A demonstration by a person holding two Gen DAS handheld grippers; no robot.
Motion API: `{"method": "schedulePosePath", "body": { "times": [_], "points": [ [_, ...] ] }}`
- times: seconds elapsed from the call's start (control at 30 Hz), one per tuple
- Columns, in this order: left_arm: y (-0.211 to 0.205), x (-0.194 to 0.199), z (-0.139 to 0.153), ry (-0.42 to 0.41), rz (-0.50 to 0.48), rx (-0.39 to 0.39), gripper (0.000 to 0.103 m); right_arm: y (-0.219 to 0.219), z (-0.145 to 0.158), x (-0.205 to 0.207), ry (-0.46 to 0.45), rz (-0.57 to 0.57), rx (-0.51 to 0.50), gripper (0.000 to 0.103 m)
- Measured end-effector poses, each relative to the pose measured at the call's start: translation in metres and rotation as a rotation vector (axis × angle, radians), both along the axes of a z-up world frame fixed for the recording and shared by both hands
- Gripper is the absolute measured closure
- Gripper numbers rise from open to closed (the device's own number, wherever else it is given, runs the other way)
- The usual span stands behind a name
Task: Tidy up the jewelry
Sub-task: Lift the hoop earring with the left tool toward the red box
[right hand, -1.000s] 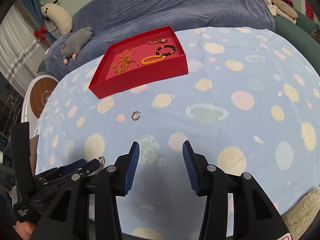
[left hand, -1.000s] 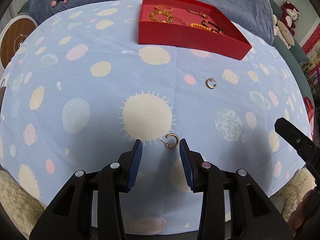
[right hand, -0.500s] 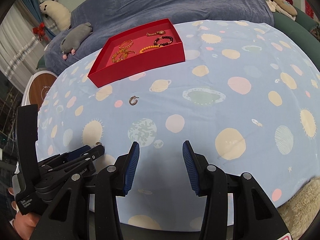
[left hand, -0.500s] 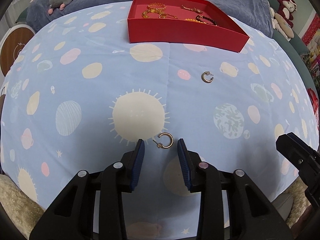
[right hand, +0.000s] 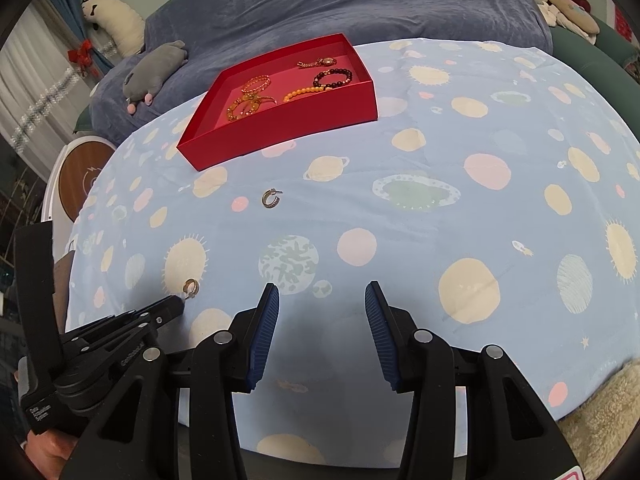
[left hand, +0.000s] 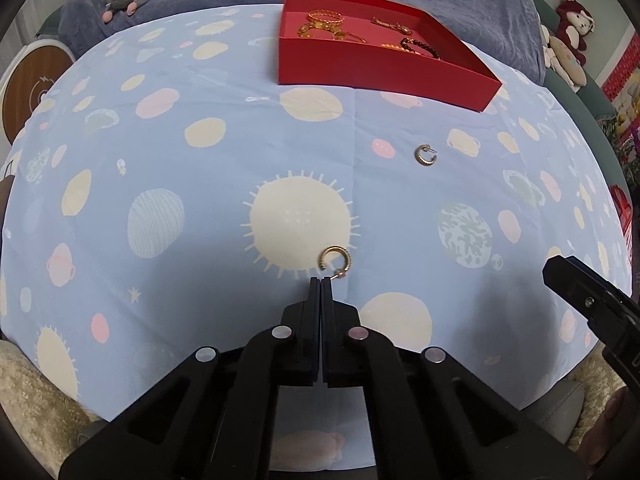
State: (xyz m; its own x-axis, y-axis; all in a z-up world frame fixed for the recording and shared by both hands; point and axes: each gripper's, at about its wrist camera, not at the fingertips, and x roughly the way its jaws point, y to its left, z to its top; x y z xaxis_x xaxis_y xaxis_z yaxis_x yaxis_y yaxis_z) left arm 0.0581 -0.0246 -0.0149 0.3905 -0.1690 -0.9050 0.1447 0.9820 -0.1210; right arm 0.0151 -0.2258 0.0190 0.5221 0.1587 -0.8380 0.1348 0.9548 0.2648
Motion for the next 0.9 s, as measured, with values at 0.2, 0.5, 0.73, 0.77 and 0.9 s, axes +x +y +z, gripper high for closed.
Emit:
{"method": "schedulePosePath", "body": {
  "times": [0.2,0.5,0.73,0.77,0.9],
  "points": [
    [0.013,-0.003,0.003,0.005,0.018,-0.031,0.103,0.001,-0.001,0.004,-0.001,0.001,0.005,0.059],
    [-0.004,0.007,0.000,0.010,0.010,-0.061,0.069,0.002,-0.005,0.011,0.010,0.005,0.007,0.059],
    [-0.012,0.015,-0.004,-0.013,-0.019,-0.019,0.086,0.011,-0.009,0.033,0.015,0.038,-0.001,0.059],
    [-0.012,0.016,-0.005,-0.013,-0.019,-0.021,0.086,0.014,-0.011,0.039,0.017,0.049,-0.007,0.059],
    [-0.011,0.015,-0.005,-0.017,-0.018,-0.021,0.086,0.023,-0.018,0.061,0.023,0.076,-0.015,0.059]
  ]
}}
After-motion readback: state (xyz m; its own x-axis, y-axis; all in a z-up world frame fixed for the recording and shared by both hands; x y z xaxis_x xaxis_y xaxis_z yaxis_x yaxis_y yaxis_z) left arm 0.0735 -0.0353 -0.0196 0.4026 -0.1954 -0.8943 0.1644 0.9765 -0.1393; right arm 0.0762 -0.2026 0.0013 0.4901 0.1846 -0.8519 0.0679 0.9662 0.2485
